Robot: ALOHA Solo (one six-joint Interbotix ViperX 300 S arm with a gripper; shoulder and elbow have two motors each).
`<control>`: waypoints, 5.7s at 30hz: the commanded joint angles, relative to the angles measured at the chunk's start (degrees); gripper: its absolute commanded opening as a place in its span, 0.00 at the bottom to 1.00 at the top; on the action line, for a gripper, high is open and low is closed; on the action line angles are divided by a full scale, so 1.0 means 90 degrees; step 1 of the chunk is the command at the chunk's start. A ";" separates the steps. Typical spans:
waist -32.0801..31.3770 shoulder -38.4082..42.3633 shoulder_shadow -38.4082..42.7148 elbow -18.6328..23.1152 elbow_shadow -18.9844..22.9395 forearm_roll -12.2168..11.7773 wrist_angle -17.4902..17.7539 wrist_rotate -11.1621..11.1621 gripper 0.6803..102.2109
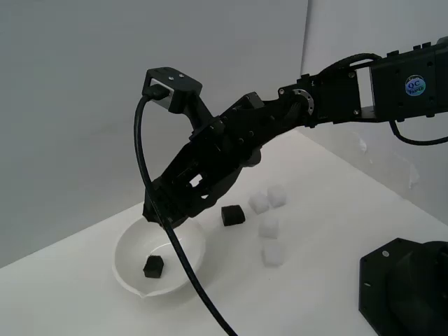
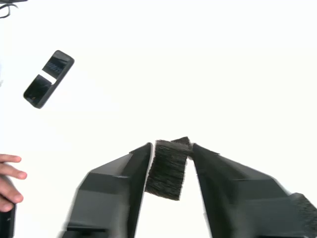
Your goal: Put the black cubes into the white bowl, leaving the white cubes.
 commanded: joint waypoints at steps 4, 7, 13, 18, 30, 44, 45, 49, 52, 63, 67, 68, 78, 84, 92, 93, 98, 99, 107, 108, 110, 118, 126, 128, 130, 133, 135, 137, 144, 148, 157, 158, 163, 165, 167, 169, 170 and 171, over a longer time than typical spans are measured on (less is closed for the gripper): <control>-0.0049 0.0137 0.0186 -0.0127 -0.0166 -0.0166 0.0020 0.0029 0.77; -0.0049 0.0156 0.0195 -0.0127 -0.0166 -0.0176 0.0020 0.0020 0.78; 0.0078 0.0264 0.0312 -0.0068 -0.0117 -0.0176 0.0293 0.0039 0.78; 0.0605 0.0566 0.0605 0.0146 0.0127 -0.0029 0.0635 0.0107 0.78; 0.2139 0.1035 0.1074 0.0566 0.0527 0.0186 0.1377 0.0957 0.78; 0.2402 0.0312 0.0352 0.0566 0.0537 0.0332 0.1494 0.1523 0.78; 0.2412 0.0264 0.0303 0.0566 0.0537 0.0352 0.1514 0.1543 0.78; 0.2441 0.0088 0.0127 0.0566 0.0537 0.0459 0.1572 0.1621 0.78; 0.2451 -0.0078 -0.0039 0.0566 0.0527 0.0518 0.1572 0.1660 0.84; 0.2451 -0.0518 -0.0479 0.0449 0.0391 0.0518 0.1563 0.1973 0.98; 0.2451 -0.0732 -0.0693 0.0312 0.0273 0.0518 0.1563 0.2158 0.98; 0.2441 -0.0791 -0.0742 0.0293 0.0254 0.0518 0.1563 0.2178 0.98; 0.2441 -0.1201 -0.1162 0.0176 0.0127 0.0508 0.1563 0.2354 0.98; 0.2334 -0.1436 -0.1416 0.0098 0.0049 0.0479 0.1563 0.2363 0.98; 0.2178 -0.1768 -0.1738 -0.0078 -0.0127 0.0439 0.1572 0.2363 0.98; 0.2178 -0.1816 -0.1768 -0.0068 -0.0117 0.0420 0.1572 0.2354 0.98; 0.2178 -0.1875 -0.1846 -0.0078 -0.0127 0.0371 0.1650 0.2354 0.95; 0.2178 -0.1885 -0.1855 -0.0078 -0.0127 0.0371 0.1689 0.2354 0.90; 0.2178 -0.1943 -0.1904 -0.0078 -0.0127 0.0264 0.1836 0.2354 0.30; 0.2178 -0.1934 -0.1904 -0.0078 -0.0117 0.0264 0.1846 0.2354 0.22; 0.2178 -0.1914 -0.1875 -0.0078 -0.0117 0.0264 0.1963 0.2363 0.02; 0.2236 -0.1260 -0.1221 -0.0107 -0.0166 0.0264 0.2178 0.2314 0.02; 0.2197 -0.0527 -0.0479 -0.0381 -0.0430 0.0244 0.2314 0.2178 0.02; 0.2070 -0.0400 -0.0361 -0.0498 -0.0537 0.0205 0.2412 0.2109 0.02; 0.1914 -0.0322 -0.0273 -0.0615 -0.0645 0.0195 0.2432 0.2041 0.02; 0.1582 -0.0303 -0.0254 -0.0791 -0.0830 0.0195 0.2432 0.1865 0.02; 0.1357 -0.0332 -0.0283 -0.0908 -0.0938 0.0195 0.2432 0.1787 0.02; 0.1162 -0.0381 -0.0342 -0.1016 -0.1055 0.0195 0.2432 0.1699 0.02; 0.0664 -0.0566 -0.0518 -0.1318 -0.1367 -0.0098 0.2422 0.1602 0.03; 0.0645 -0.0654 -0.0615 -0.1357 -0.1396 -0.0557 0.2402 0.1650 0.44; 0.0508 -0.0723 -0.0684 -0.1348 -0.1387 -0.0693 0.2275 0.1650 0.64; 0.0508 -0.0713 -0.0664 -0.1348 -0.1387 -0.0684 0.2275 0.1650 0.64; 0.0547 -0.0625 -0.0557 -0.1348 -0.1387 -0.0664 0.2275 0.1650 0.64; 0.0605 -0.0596 -0.0537 -0.1328 -0.1367 -0.0635 0.2275 0.1660 0.64; 0.0713 -0.0557 -0.0488 -0.1289 -0.1328 -0.0576 0.2275 0.1670 0.64; 0.0859 -0.0439 -0.0381 -0.1201 -0.1240 -0.0518 0.2275 0.1670 0.64; 0.0957 -0.0352 -0.0293 -0.1123 -0.1172 -0.0508 0.2275 0.1670 0.64; 0.1074 -0.0234 -0.0186 -0.1035 -0.1074 -0.0498 0.2275 0.1670 0.64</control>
